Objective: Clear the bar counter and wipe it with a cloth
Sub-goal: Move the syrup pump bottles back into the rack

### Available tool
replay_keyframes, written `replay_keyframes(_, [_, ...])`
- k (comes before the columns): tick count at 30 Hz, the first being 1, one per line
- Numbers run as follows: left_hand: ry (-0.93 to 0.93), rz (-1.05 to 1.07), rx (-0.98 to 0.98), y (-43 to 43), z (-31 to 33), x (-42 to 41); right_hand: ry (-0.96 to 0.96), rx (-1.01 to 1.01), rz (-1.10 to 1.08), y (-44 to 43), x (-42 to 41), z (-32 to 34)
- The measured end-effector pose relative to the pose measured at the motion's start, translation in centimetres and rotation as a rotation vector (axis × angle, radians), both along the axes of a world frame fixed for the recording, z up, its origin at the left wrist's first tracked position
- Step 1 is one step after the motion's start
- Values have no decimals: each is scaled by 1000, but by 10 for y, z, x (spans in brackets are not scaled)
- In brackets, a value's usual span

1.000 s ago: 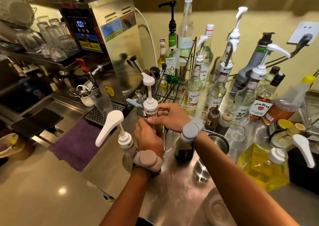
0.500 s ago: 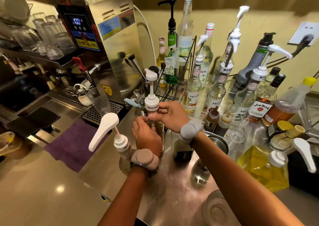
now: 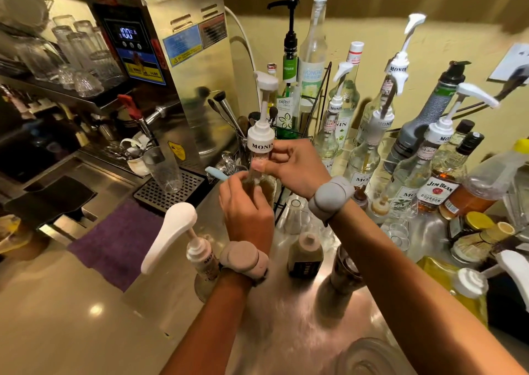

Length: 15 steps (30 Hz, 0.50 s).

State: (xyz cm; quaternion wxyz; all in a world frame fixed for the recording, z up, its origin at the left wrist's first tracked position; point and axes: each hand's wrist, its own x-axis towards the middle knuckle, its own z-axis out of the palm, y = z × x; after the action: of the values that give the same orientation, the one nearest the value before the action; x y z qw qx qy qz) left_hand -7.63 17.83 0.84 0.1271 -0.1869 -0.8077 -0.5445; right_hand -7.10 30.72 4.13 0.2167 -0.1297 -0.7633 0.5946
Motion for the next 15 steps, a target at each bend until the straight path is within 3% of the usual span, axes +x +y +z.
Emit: replay_keyframes(15, [21, -11, 146, 37, 29, -29, 41, 78, -47, 57, -34, 69])
